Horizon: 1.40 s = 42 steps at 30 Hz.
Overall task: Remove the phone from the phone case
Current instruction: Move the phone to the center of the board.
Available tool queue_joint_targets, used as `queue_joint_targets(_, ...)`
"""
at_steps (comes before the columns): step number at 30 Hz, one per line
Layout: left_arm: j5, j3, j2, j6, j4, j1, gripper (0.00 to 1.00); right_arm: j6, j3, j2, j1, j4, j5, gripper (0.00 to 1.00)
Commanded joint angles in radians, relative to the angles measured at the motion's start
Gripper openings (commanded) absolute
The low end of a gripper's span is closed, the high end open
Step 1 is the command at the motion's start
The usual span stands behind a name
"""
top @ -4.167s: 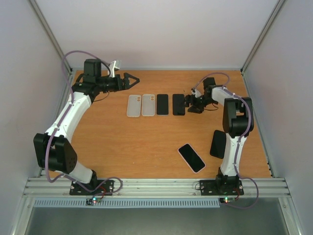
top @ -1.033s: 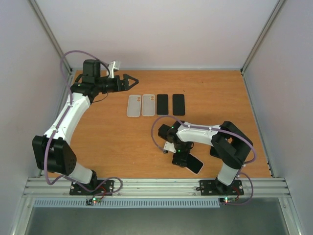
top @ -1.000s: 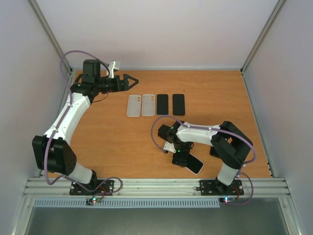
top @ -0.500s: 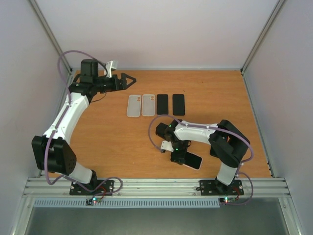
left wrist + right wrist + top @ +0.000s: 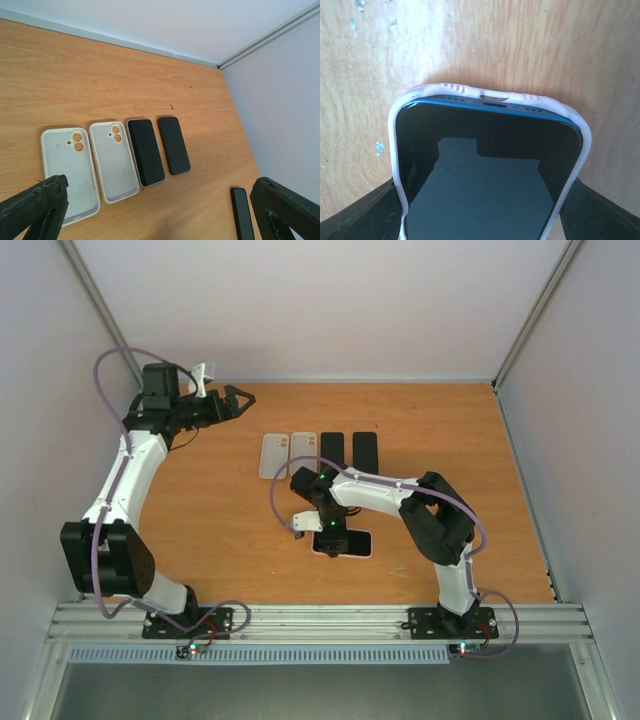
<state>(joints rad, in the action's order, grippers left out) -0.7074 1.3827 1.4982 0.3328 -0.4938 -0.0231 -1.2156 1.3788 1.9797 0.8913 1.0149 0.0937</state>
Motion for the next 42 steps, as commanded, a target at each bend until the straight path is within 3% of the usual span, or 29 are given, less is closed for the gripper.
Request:
queue_joint_targets(1, 0.009, -0.002, -0.027, -0.02, -0.011, 0.011, 0.99, -0.097, 0.007, -0.022, 0.003, -0.021, 0.023, 0.84)
queue_joint_targets(4, 0.019, 0.005, -0.026, -0.045, -0.029, 0.011, 0.99, -0.059, -0.014, -0.077, -0.004, -0.031, 0.041, 0.98)
queue_joint_targets(12, 0.0, 0.037, -0.019, -0.182, -0.116, 0.011, 0.99, 0.111, 0.026, -0.257, -0.125, -0.005, 0.19, 0.99)
queue_joint_targets(19, -0.012, 0.044, -0.012, -0.53, -0.338, -0.033, 0.99, 0.235, 0.019, -0.409, -0.36, 0.011, 0.295, 0.99)
queue_joint_targets(23, 0.078, 0.017, -0.009, -0.816, -0.511, -0.189, 0.99, 0.29, 0.023, -0.455, -0.488, 0.024, 0.357, 0.99)
queue_joint_targets(28, 0.245, -0.046, 0.002, -1.07, -0.625, -0.449, 0.99, 0.37, 0.024, -0.489, -0.605, 0.018, 0.442, 0.99)
queue_joint_targets(35, 0.452, -0.084, 0.099, -1.206, -0.66, -0.698, 0.99, 0.476, 0.013, -0.498, -0.714, -0.016, 0.555, 0.98)
queue_joint_targets(42, 0.608, -0.109, 0.226, -1.208, -0.555, -0.804, 0.99, 0.506, 0.002, -0.491, -0.797, -0.014, 0.646, 0.99)
